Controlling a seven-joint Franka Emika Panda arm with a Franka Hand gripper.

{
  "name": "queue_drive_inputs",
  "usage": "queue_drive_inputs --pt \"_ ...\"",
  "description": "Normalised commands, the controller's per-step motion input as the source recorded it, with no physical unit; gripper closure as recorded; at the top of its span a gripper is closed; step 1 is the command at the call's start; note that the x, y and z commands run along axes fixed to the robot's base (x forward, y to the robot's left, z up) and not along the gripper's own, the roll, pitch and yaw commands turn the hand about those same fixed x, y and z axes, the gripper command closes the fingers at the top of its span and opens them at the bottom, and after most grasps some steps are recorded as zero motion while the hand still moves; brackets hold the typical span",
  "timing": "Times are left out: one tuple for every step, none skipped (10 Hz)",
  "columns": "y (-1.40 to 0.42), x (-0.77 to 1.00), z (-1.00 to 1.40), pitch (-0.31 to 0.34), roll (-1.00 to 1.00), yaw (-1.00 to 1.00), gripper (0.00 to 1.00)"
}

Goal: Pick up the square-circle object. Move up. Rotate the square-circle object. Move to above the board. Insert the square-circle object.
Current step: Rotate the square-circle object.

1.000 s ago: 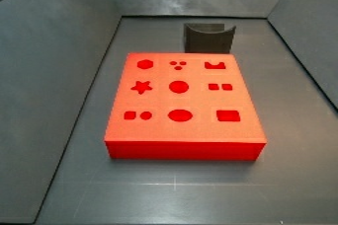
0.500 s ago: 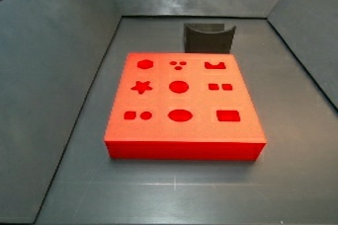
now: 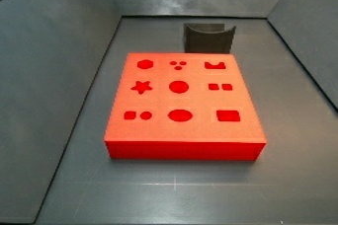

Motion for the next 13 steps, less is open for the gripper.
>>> queue_drive_inputs --pt "-0.01 0.02 0.00 0.000 0.04 0.48 1.00" --pt "-0.01 0.02 0.00 0.000 0.04 0.26 1.00" --pt "0.00 0.00 0.00 0.000 0.04 1.00 1.00" --pt "0.00 0.00 0.00 0.000 0.04 0.92 1.00" --pt "0.00 0.00 0.00 0.000 0.04 0.75 1.00" --pt "0.00 0.00 0.00 0.000 0.04 0.44 1.00" --pt "0.00 0.00 0.00 -0.001 0.04 0.24 1.00" --pt "0.00 0.00 -1.00 -0.001 0.04 0.16 1.00" --pt "0.00 0.01 -1.00 -0.021 0.04 0.10 1.00" --pt "0.00 0.01 -1.00 -0.026 0.04 0.07 1.00" --pt "0.00 0.02 -1.00 -0.030 0.04 0.06 1.00" --pt "0.00 0.01 -1.00 -0.037 0.04 0.04 1.00" --pt "0.00 0.02 -1.00 -0.044 0.03 0.04 1.00"
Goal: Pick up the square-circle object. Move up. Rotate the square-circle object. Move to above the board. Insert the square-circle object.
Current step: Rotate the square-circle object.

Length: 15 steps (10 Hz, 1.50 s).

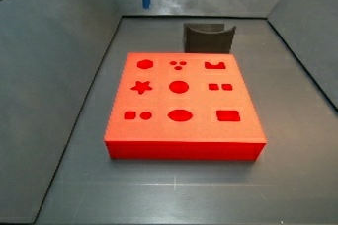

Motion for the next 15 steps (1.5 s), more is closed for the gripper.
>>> queue_drive_inputs --pt "0.00 0.02 -1.00 -0.043 0.03 0.03 1.00" --pt "-0.01 0.02 -1.00 -0.048 0.02 0.03 1.00" --pt "-0.01 0.02 -1.00 -0.050 0.02 0.03 1.00" --pt "-0.01 0.03 -1.00 -0.051 0.01 0.03 1.00" --pt "-0.02 0.02 -1.00 -0.053 0.01 0.03 1.00" --pt "-0.02 0.03 -0.99 -0.058 0.01 0.03 1.00" --pt "-0.02 0.03 -0.89 -0.058 0.00 0.03 1.00" --pt "-0.02 0.02 -0.69 -0.055 0.00 0.04 1.00" --pt "-0.02 0.02 -0.59 -0.057 0.00 0.04 1.00" --pt "-0.01 0.03 -0.35 -0.051 -0.01 0.04 1.00" --pt "-0.01 0.03 -0.25 -0.049 -0.01 0.04 1.00" --pt "0.00 0.00 0.00 -0.038 -0.02 0.04 0.00" --pt "0.00 0.00 1.00 -0.030 -0.02 0.04 0.00" --pt "0.00 -0.01 1.00 -0.023 -0.02 0.04 0.00" --pt "0.00 -0.03 1.00 0.003 -0.02 0.03 0.00"
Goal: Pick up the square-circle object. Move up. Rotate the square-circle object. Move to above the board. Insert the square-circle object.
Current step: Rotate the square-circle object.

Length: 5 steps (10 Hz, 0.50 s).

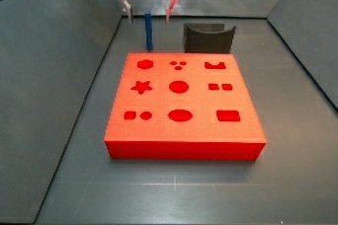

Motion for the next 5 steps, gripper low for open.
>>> queue_drive_inputs --pt "0.00 -0.02 0.97 0.025 -0.02 0.03 0.00" --pt "0.00 -0.02 0.81 0.035 -0.01 0.03 0.00" --pt "0.00 -0.02 0.64 0.039 -0.01 0.03 0.00" --pt "0.00 -0.01 0.40 0.040 0.00 0.02 0.00" --pt "0.00 -0.01 0.22 0.044 0.00 0.02 0.00"
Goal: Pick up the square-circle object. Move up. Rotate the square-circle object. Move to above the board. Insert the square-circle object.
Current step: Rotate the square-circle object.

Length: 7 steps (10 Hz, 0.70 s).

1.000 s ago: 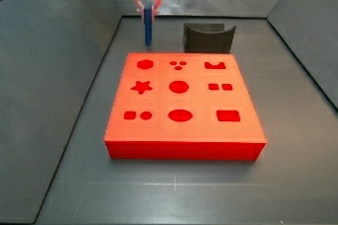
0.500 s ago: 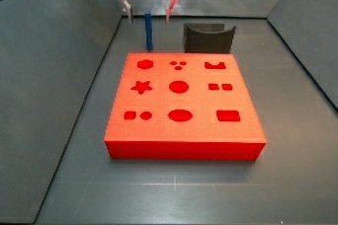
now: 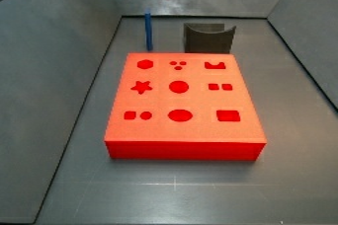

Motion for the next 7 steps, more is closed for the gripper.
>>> queue_drive_inputs --pt "0.00 0.00 0.00 0.007 0.00 -1.00 0.00" --pt "0.00 0.02 -0.07 0.006 0.00 -1.00 0.00" --pt "0.01 0.02 -0.05 0.005 0.00 -1.00 0.00" --pt "0.01 0.02 -0.04 0.004 0.00 -1.00 0.00" --pt "0.01 0.03 -0.04 0.004 0.00 -1.00 0.00" --pt "0.01 0.03 -0.04 0.004 0.00 -1.00 0.00" --pt "0.01 0.03 -0.03 0.004 0.00 -1.00 0.00"
